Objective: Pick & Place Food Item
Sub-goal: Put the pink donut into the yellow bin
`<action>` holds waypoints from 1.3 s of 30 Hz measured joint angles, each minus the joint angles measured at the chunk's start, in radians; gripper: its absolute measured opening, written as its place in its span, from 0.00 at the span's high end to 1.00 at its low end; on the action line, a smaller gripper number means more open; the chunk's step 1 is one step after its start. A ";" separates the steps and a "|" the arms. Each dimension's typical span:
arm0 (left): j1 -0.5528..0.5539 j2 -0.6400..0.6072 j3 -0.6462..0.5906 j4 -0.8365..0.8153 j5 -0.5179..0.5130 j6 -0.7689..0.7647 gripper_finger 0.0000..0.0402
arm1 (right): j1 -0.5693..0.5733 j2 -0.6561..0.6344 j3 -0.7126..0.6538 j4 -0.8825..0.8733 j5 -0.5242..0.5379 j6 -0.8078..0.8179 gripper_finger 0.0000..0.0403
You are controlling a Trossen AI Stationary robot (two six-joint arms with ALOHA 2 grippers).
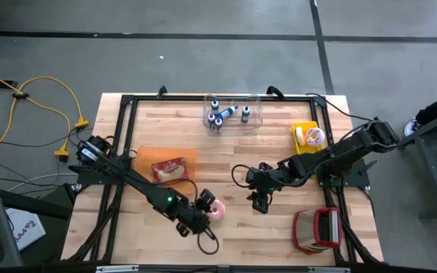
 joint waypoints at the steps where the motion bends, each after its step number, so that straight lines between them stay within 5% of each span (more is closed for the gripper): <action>1: 0.005 0.000 0.000 0.005 0.012 0.007 0.58 | 0.003 0.000 0.000 0.000 0.001 0.000 0.55; 22: 0.087 0.042 0.001 0.066 0.198 0.070 0.58 | 0.091 0.000 0.000 0.000 0.071 0.028 0.55; 39: 0.106 0.112 0.002 0.052 0.202 0.044 0.58 | 0.102 -0.001 0.000 0.004 0.071 0.050 0.55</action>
